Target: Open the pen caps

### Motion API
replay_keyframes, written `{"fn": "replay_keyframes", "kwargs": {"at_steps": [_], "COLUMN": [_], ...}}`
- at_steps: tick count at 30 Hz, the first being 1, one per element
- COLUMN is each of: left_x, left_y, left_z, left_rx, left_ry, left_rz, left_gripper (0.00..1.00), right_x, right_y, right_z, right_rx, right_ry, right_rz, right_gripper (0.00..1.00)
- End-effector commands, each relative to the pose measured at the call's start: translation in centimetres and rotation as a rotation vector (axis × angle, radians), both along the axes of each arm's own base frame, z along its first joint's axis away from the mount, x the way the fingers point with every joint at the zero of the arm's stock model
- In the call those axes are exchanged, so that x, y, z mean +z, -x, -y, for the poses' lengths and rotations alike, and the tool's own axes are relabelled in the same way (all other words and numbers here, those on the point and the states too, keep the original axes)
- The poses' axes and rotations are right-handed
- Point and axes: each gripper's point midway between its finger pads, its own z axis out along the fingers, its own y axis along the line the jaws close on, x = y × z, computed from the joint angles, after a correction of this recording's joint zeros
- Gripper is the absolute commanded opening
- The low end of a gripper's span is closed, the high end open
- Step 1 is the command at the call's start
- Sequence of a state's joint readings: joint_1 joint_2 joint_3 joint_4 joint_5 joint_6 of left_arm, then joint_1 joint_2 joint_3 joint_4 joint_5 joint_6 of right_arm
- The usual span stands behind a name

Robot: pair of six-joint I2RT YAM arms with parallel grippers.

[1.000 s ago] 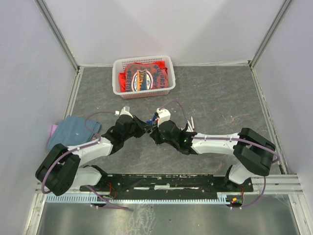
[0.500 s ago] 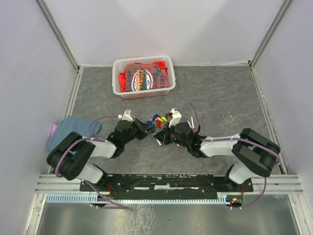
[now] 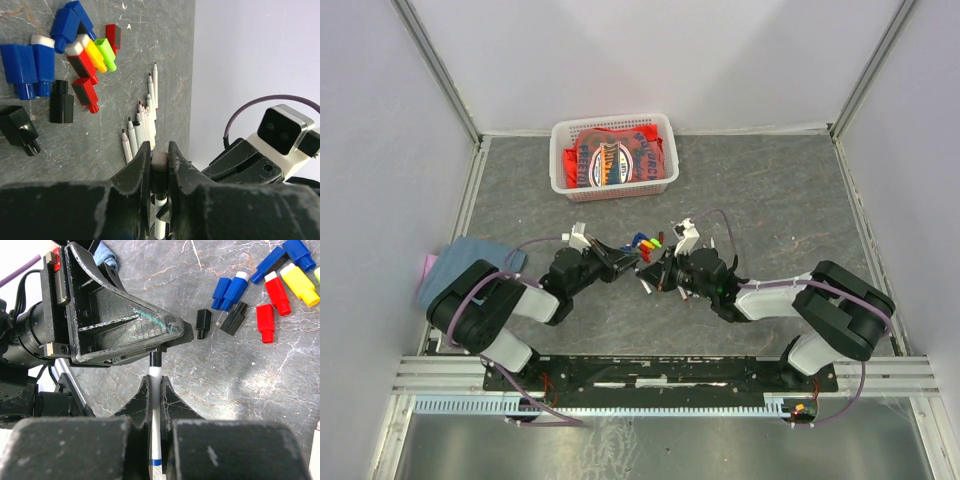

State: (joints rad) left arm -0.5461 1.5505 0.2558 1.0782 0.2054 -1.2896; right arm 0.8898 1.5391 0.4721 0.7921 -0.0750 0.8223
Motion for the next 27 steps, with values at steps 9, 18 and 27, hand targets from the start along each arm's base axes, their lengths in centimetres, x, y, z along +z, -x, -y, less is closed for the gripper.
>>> {"fn": "replay_keyframes", "kwargs": {"at_steps": [9, 18, 27], "left_x": [0.5, 0.4, 2.9], "left_y": [-4.3, -4.3, -4.7], "left_z": [-7.8, -8.2, -7.7], "left_rx": [0.391, 0.419, 0.415], "left_ry": [-0.301, -0.286, -0.241], "left_rz": [-0.06, -0.092, -0.049], "left_gripper": [0.03, 0.03, 0.03], "right_x": [-4.9, -6.1, -6.7], "right_y": [0.8, 0.8, 1.4], "right_z": [4.9, 5.4, 5.7], "right_rx": [-0.107, -0.146, -0.153], "right_ry": [0.563, 0.688, 0.698], "right_rz": [0.071, 0.139, 0.149], "right_gripper": [0.01, 0.01, 0.01]}}
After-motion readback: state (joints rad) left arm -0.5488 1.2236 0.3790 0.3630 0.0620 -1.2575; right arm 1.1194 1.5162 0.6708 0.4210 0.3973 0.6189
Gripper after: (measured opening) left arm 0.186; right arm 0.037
